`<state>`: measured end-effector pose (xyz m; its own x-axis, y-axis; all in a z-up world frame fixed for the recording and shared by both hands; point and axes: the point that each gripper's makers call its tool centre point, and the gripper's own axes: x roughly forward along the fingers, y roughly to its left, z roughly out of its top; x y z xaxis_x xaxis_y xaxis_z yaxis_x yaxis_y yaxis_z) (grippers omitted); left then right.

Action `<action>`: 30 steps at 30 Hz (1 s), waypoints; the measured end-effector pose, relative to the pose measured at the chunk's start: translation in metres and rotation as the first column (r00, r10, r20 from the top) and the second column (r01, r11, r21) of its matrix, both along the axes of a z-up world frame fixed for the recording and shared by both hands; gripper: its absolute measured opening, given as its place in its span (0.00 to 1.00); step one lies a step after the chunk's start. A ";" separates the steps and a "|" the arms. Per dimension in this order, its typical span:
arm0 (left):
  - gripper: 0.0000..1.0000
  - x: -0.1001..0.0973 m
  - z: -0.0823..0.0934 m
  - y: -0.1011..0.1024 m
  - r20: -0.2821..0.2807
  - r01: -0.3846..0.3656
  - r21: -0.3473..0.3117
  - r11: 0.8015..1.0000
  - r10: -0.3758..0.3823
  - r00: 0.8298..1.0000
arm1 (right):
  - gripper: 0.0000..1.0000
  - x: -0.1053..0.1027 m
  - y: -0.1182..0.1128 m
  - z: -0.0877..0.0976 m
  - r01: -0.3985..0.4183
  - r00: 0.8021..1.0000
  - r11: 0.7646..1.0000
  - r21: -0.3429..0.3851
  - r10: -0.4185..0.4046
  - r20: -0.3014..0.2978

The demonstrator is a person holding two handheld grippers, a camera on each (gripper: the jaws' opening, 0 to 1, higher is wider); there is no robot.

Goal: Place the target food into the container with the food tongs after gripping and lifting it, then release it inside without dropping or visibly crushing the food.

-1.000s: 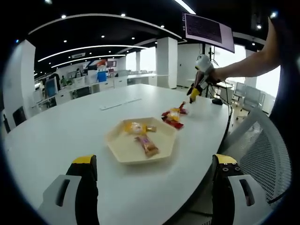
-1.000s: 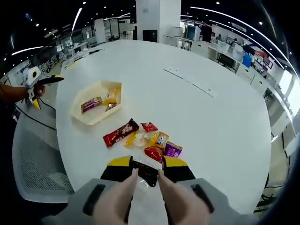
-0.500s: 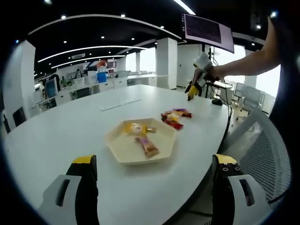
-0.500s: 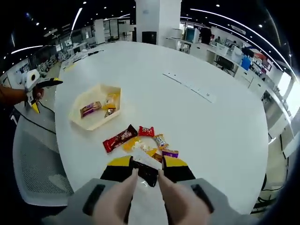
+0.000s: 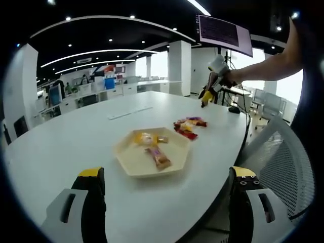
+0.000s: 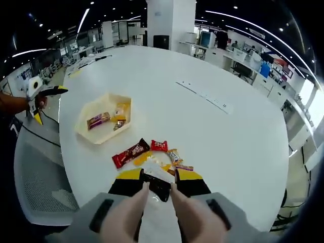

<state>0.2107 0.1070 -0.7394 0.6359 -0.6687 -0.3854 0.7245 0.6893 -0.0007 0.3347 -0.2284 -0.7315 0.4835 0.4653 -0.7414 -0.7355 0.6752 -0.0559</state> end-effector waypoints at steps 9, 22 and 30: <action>0.99 0.000 0.002 0.000 0.005 -0.003 -0.002 1.000 0.003 1.000 | 0.23 0.007 0.023 0.004 -0.019 1.000 1.000 0.015 0.019 0.013; 0.99 0.002 0.004 0.003 0.012 -0.013 -0.014 1.000 0.013 1.000 | 0.23 0.017 0.063 0.015 -0.063 0.998 0.997 0.032 0.062 0.031; 0.99 0.001 0.005 0.002 0.015 -0.011 -0.014 1.000 0.011 1.000 | 0.23 0.022 0.091 0.021 -0.076 0.997 0.995 0.063 0.074 0.037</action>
<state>0.2122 0.1091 -0.7344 0.6488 -0.6669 -0.3666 0.7168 0.6973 0.0002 0.3567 -0.1375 -0.7101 0.4699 0.5476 -0.6923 -0.7828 0.6210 -0.0400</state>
